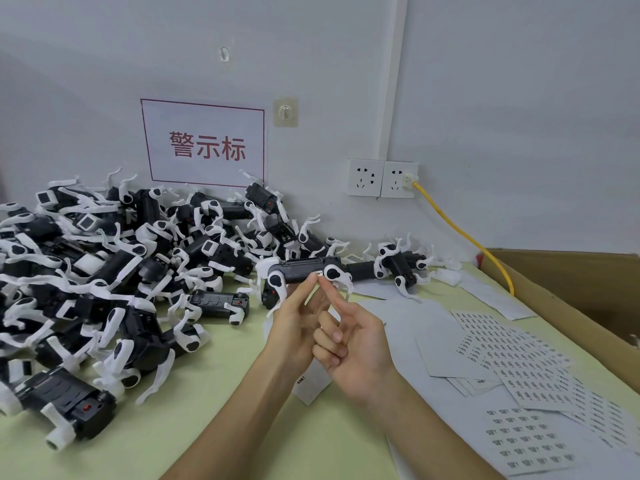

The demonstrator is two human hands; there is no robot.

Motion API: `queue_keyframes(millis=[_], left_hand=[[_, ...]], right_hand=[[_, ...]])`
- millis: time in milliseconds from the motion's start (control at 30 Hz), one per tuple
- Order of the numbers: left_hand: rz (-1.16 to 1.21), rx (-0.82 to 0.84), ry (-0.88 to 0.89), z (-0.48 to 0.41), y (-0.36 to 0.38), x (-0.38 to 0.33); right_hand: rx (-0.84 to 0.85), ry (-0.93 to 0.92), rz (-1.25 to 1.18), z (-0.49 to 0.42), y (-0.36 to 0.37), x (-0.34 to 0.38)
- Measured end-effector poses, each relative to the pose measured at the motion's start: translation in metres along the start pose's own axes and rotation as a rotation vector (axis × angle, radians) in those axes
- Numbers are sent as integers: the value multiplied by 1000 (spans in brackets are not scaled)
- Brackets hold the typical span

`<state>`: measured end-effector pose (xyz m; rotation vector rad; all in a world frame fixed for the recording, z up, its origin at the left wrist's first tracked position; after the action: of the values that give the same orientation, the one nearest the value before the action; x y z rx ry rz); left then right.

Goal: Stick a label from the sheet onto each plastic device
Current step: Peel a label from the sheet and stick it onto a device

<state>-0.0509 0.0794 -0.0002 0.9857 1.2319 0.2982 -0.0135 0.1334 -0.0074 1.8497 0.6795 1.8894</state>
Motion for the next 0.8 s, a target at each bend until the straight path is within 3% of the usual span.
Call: queue_keyframes(millis=[800], left_hand=[[5, -51, 7, -2, -7, 0]], right_hand=[[-10, 4, 8, 1, 2, -2]])
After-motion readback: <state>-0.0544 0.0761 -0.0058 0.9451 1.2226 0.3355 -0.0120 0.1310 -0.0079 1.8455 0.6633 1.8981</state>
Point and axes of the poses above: each hand's wrist, its own z-axis away from the middle knuckle, its own y-axis out of the palm, x = y × z, the point moved 7 cm from there along -z, towards the middle knuckle, and after that the axes turned 10 degrees about z, right-handed, at the moved point
